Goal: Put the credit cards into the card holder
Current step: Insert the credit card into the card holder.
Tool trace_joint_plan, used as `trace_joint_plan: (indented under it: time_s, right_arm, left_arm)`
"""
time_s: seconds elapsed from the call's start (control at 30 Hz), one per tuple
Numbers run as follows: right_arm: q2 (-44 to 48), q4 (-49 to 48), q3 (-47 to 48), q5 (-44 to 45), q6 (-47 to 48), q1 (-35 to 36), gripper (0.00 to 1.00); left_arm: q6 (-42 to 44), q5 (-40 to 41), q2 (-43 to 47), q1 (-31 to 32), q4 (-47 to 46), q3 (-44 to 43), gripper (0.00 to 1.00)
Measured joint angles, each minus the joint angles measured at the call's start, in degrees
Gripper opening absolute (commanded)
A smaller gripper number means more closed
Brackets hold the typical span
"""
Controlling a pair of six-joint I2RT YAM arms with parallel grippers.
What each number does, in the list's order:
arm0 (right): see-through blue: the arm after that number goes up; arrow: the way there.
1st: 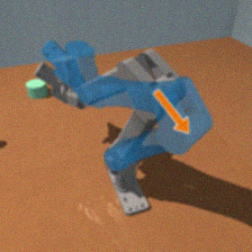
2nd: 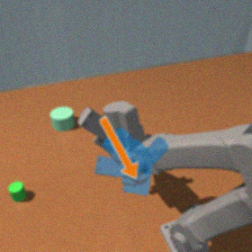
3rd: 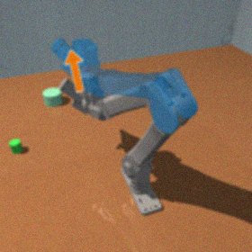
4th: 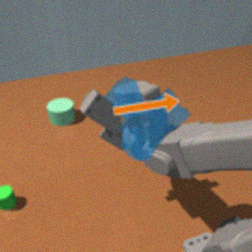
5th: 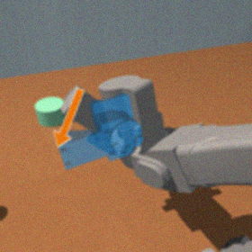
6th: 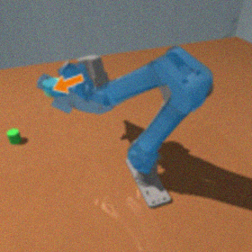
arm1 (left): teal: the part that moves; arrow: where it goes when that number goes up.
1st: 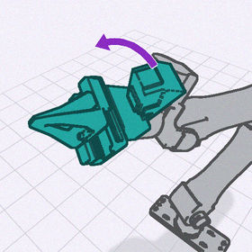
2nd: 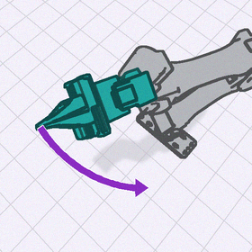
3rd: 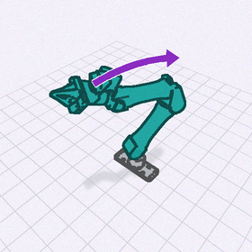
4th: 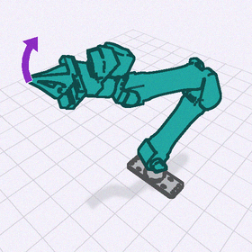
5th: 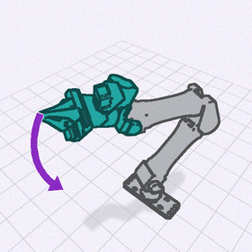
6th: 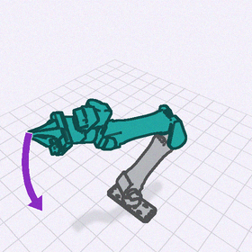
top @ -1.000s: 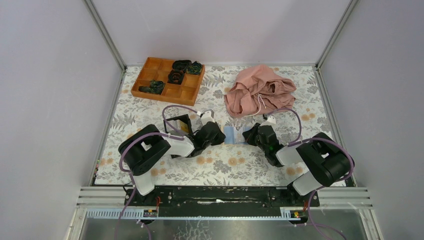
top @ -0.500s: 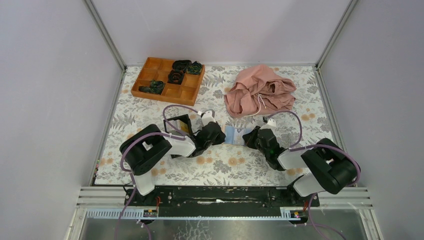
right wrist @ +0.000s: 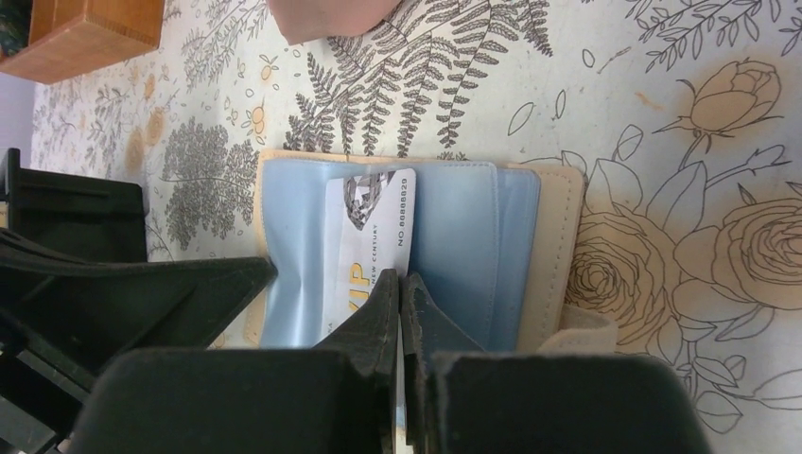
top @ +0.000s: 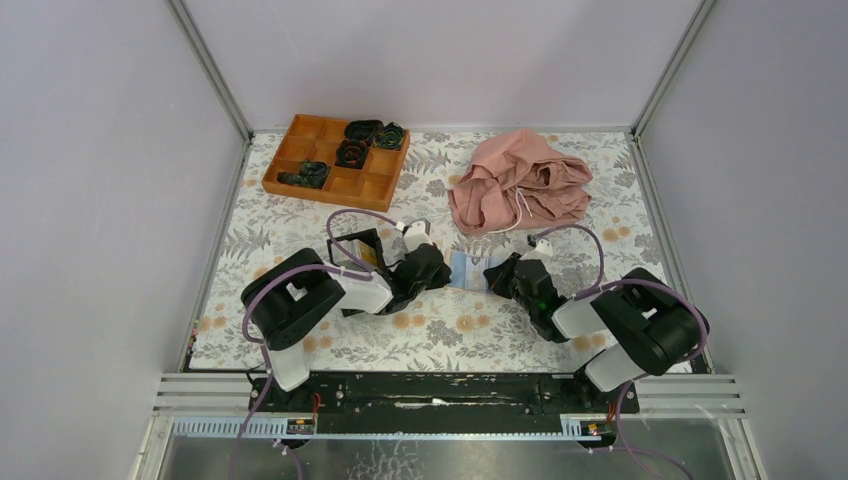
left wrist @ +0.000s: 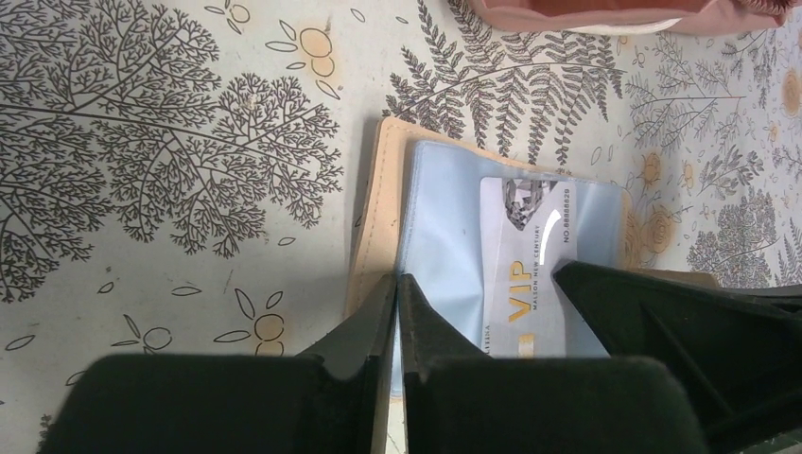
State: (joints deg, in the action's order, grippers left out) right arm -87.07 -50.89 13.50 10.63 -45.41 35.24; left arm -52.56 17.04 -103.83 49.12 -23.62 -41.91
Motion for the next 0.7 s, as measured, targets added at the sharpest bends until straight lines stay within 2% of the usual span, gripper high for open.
trace_joint_plan:
  time_s: [0.3,0.57,0.7]
  right_arm:
    - [-2.9,-3.8,0.0,0.4,-2.3,0.3,0.0]
    - [-1.9,-0.5,1.1,2.7,-3.0,2.1,0.0]
    - [-1.7,0.8,1.8,4.0,-3.2,3.2,0.0]
  left_arm:
    - [0.0,1.2,-0.1,0.4,-0.2,0.2,0.05]
    - [-0.5,2.2,-0.3,0.9,-1.3,1.2,0.05]
    - [-1.3,3.3,-0.3,1.2,-1.7,1.6,0.09]
